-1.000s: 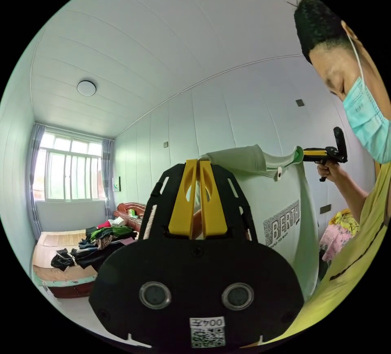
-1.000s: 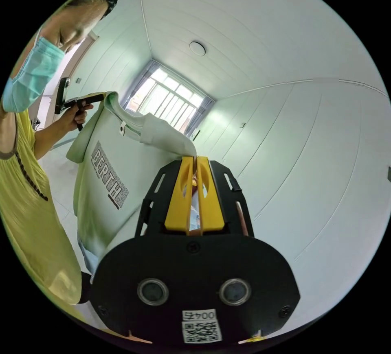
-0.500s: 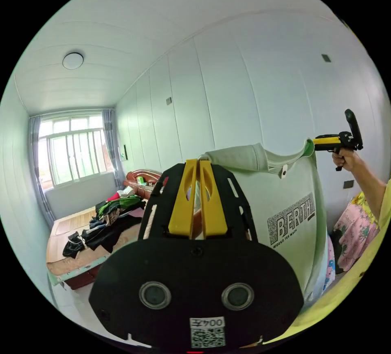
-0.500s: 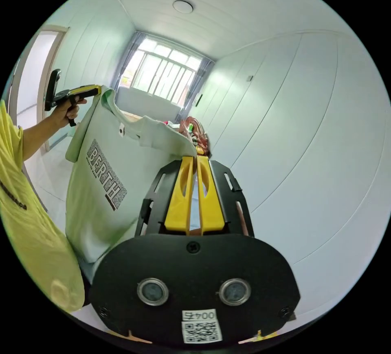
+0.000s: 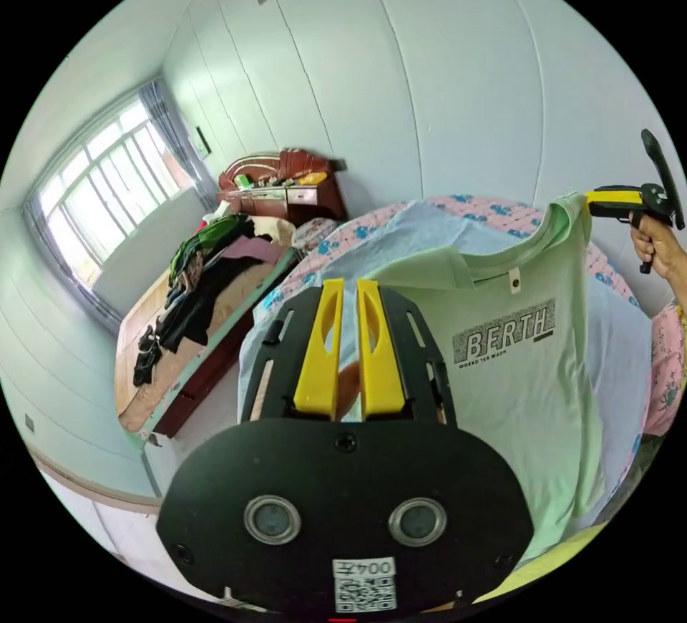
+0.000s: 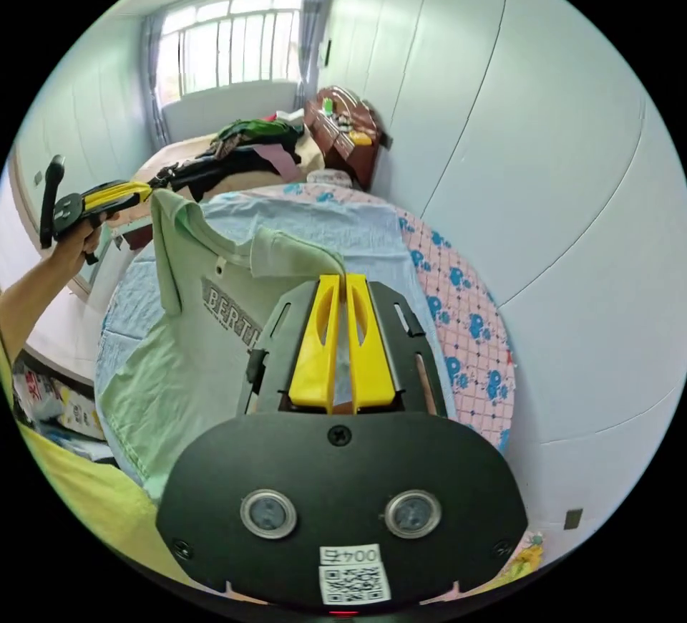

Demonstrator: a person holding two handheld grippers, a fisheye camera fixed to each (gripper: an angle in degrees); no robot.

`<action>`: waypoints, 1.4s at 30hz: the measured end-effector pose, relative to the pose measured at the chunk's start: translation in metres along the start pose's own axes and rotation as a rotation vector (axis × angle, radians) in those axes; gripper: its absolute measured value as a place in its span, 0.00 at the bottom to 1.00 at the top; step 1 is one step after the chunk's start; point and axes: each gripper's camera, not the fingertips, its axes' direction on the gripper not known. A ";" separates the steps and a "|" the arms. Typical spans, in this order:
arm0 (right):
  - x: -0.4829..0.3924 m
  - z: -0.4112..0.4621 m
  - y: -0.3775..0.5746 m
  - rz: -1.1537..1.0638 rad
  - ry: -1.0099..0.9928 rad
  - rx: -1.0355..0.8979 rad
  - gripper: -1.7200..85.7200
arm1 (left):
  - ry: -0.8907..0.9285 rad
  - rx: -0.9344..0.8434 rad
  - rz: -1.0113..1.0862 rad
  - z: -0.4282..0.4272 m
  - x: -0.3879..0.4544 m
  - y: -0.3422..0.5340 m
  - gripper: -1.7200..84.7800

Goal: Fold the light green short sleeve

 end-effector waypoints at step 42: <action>0.135 0.015 0.342 0.732 -0.260 -0.430 0.07 | 0.473 -0.376 0.351 0.029 -0.154 0.530 0.11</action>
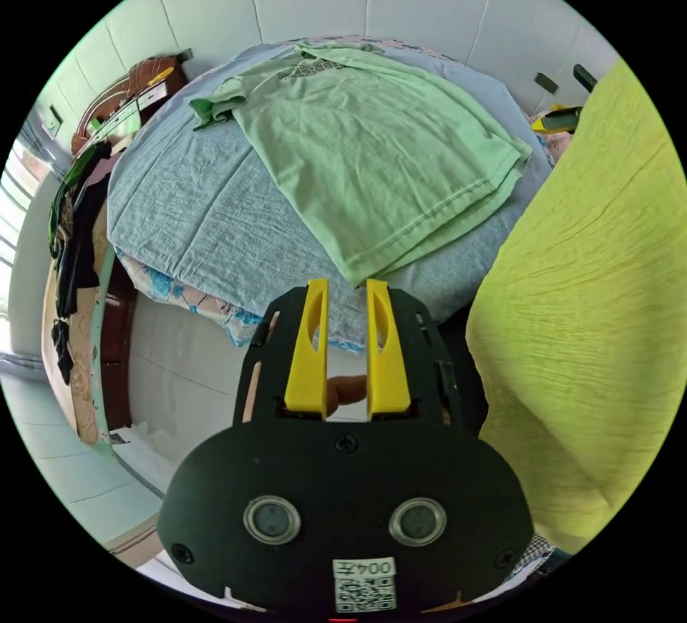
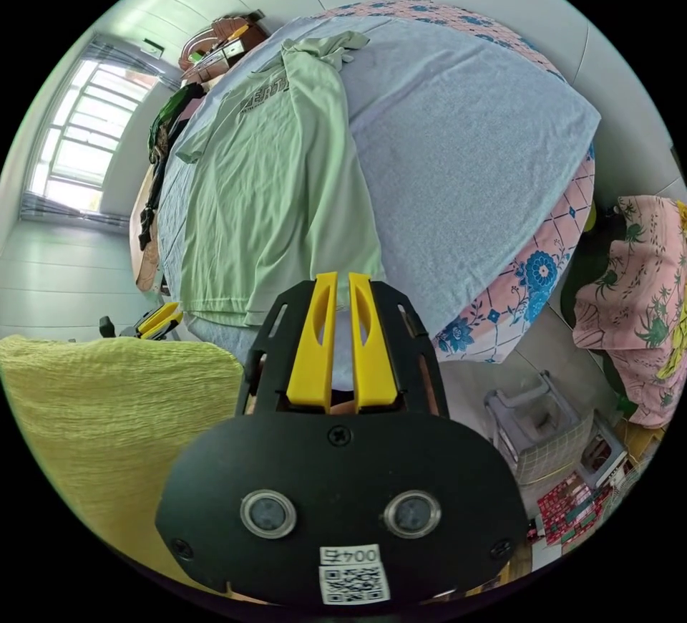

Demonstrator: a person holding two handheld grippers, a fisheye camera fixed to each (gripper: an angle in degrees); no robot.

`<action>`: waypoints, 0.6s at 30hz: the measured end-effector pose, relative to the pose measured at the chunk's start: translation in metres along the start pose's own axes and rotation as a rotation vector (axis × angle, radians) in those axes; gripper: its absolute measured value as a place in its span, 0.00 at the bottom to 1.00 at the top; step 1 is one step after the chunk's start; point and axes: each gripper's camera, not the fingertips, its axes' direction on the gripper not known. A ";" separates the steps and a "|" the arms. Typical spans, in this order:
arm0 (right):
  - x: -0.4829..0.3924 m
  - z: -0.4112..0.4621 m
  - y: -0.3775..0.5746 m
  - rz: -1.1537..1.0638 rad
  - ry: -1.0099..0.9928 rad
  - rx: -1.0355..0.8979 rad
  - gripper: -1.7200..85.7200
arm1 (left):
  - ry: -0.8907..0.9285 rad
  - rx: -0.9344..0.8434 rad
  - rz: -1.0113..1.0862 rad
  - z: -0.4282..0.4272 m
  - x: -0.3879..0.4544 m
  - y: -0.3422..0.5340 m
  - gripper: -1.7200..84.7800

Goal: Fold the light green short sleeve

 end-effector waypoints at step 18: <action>-0.178 0.085 0.007 -0.955 -0.167 -0.116 0.10 | 0.326 -0.085 -0.251 -0.049 -0.100 -0.030 0.03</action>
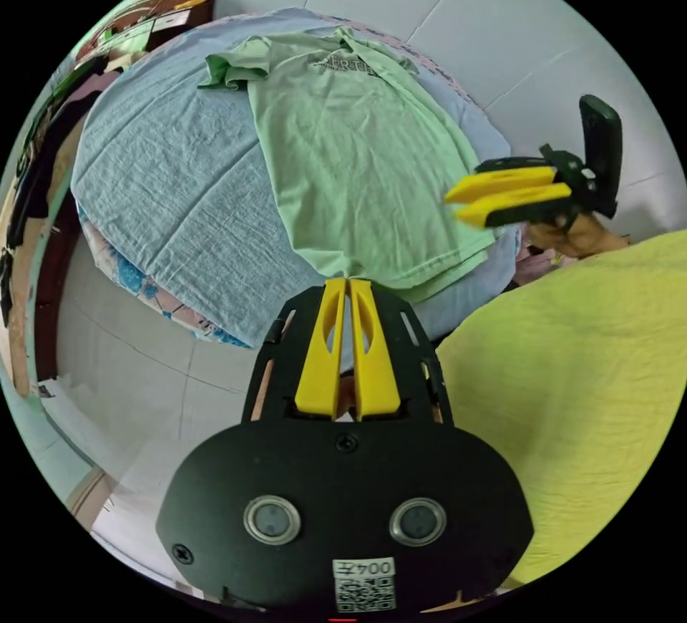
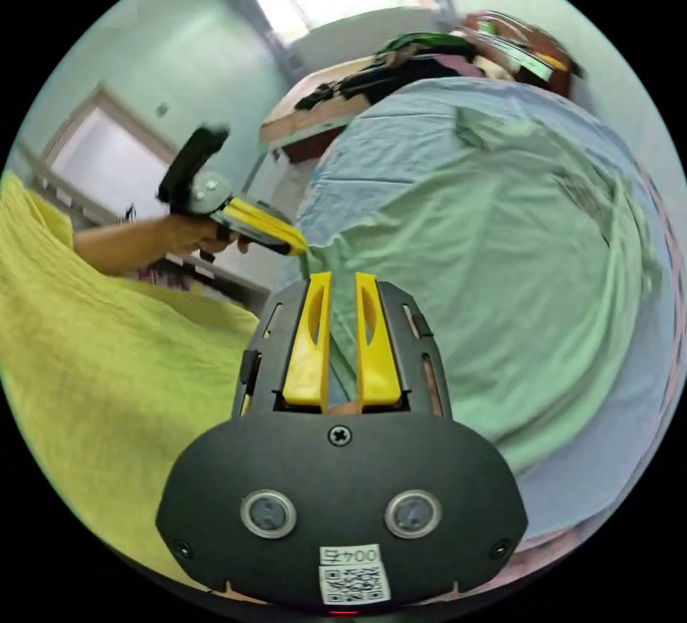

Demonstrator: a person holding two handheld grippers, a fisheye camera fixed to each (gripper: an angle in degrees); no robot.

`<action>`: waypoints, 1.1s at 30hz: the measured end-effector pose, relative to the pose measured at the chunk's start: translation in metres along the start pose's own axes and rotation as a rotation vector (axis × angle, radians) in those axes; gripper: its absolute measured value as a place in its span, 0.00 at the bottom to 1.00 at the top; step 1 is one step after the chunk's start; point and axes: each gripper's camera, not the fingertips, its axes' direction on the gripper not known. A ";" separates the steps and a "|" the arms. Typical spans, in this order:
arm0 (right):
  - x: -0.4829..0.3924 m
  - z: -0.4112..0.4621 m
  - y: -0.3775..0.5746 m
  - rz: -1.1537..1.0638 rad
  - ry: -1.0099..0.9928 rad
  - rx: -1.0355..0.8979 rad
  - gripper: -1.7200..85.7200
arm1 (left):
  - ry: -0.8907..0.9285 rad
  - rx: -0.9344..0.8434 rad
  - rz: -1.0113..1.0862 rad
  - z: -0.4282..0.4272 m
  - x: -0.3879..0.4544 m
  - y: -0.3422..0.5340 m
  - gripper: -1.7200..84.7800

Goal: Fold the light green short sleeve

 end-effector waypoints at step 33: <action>-0.043 0.118 0.000 -0.144 -0.042 -0.271 0.01 | -0.360 0.148 0.017 -0.026 0.070 0.080 0.14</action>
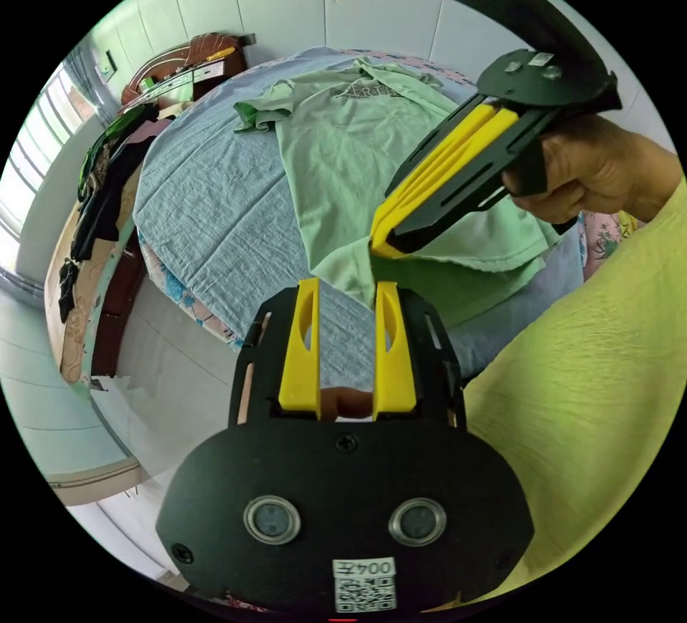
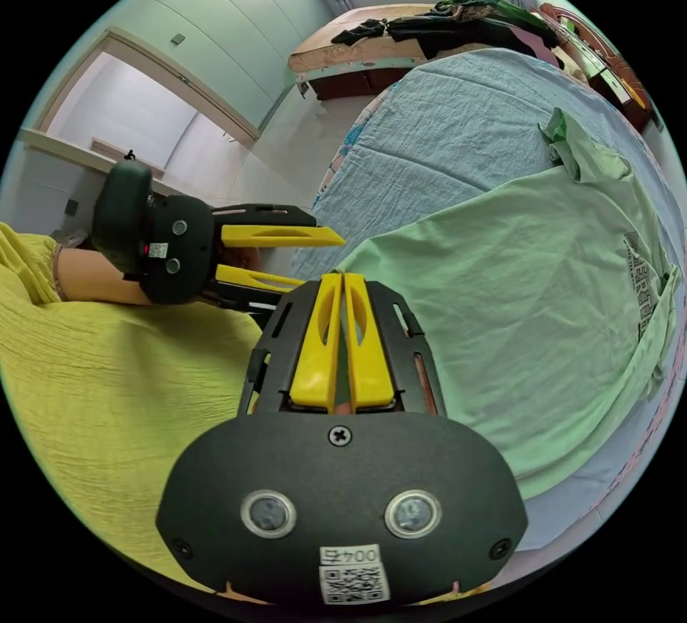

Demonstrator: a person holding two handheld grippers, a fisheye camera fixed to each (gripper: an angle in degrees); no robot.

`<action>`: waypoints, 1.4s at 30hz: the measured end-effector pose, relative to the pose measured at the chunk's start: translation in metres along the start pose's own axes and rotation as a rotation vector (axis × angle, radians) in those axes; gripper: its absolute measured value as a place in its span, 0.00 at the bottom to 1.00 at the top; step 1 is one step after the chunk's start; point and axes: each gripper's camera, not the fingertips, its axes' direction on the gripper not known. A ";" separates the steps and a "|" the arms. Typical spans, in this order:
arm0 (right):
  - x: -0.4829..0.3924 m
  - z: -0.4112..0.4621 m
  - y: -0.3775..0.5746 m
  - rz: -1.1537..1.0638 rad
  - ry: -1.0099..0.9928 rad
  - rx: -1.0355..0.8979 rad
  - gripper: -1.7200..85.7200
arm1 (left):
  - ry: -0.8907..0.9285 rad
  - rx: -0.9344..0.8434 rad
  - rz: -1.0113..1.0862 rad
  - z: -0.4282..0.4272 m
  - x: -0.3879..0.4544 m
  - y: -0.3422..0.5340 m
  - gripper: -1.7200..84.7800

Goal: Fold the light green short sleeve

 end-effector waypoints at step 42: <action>-0.009 0.023 0.280 0.585 0.603 0.070 0.10 | 0.183 -0.079 -0.306 -0.013 -0.075 -0.016 0.03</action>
